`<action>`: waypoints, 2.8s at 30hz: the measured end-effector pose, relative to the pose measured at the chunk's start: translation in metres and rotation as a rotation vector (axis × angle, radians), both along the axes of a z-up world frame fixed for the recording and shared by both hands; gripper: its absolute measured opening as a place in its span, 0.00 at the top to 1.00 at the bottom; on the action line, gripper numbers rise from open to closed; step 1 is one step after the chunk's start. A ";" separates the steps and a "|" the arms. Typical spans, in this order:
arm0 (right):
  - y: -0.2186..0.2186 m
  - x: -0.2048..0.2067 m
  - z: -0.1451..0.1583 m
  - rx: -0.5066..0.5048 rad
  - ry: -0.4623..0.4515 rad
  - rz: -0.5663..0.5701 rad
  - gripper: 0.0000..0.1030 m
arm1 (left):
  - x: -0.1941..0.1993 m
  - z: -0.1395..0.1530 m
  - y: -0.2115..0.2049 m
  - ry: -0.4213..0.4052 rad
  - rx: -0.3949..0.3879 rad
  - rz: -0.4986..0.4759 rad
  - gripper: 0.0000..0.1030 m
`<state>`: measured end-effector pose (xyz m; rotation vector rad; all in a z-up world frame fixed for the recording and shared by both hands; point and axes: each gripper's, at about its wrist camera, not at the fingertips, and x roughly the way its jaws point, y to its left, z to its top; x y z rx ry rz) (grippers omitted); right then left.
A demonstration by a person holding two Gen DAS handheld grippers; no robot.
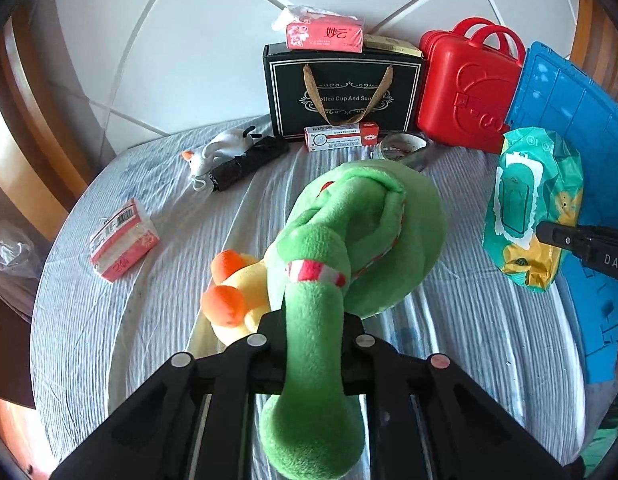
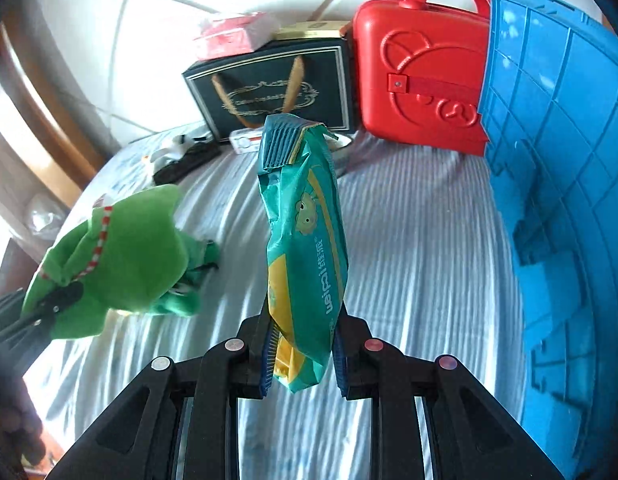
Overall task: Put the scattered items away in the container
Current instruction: 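Lift the crocodile plush with the left gripper while the right lifts the wipes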
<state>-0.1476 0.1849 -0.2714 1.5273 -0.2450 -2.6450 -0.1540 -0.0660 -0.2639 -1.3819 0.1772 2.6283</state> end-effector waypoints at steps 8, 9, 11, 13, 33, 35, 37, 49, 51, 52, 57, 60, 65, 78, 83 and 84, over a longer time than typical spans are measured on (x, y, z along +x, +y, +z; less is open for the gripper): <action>-0.014 0.051 0.040 -0.035 0.005 0.071 0.78 | 0.029 0.028 -0.008 0.011 0.014 0.023 0.88; -0.015 0.055 0.044 -0.039 0.004 0.080 0.78 | 0.032 0.032 -0.008 0.013 0.016 0.025 0.88; -0.017 0.064 0.051 -0.049 0.004 0.088 0.78 | 0.039 0.040 -0.008 0.019 0.019 0.030 0.88; -0.019 0.072 0.058 -0.050 0.009 0.103 0.78 | 0.047 0.048 -0.007 0.024 0.023 0.035 0.88; -0.020 0.119 0.112 -0.092 0.074 0.163 0.78 | 0.097 0.111 -0.004 0.088 0.050 0.103 0.88; -0.021 0.122 0.116 -0.097 0.082 0.167 0.78 | 0.100 0.115 -0.004 0.090 0.045 0.107 0.88; -0.021 0.126 0.119 -0.106 0.086 0.172 0.78 | 0.103 0.118 -0.002 0.094 0.040 0.107 0.88; -0.019 0.149 0.147 -0.122 0.127 0.195 0.78 | 0.122 0.145 0.006 0.122 0.029 0.119 0.88; -0.018 0.151 0.152 -0.124 0.135 0.200 0.78 | 0.125 0.150 0.008 0.128 0.028 0.120 0.88; -0.017 0.153 0.155 -0.122 0.140 0.202 0.78 | 0.127 0.153 0.009 0.132 0.030 0.122 0.88; -0.010 0.157 0.167 -0.123 0.166 0.206 0.78 | 0.135 0.169 0.017 0.156 0.033 0.123 0.88; -0.006 0.159 0.173 -0.122 0.181 0.212 0.78 | 0.139 0.179 0.022 0.174 0.032 0.126 0.88; 0.000 0.163 0.179 -0.124 0.196 0.233 0.78 | 0.141 0.189 0.032 0.189 0.026 0.132 0.88; 0.023 0.169 0.196 -0.133 0.221 0.251 0.78 | 0.143 0.214 0.059 0.240 0.036 0.120 0.88; 0.033 0.170 0.205 -0.138 0.239 0.255 0.78 | 0.140 0.221 0.076 0.253 0.043 0.100 0.88; 0.036 0.170 0.206 -0.139 0.243 0.255 0.78 | 0.139 0.223 0.080 0.256 0.042 0.096 0.88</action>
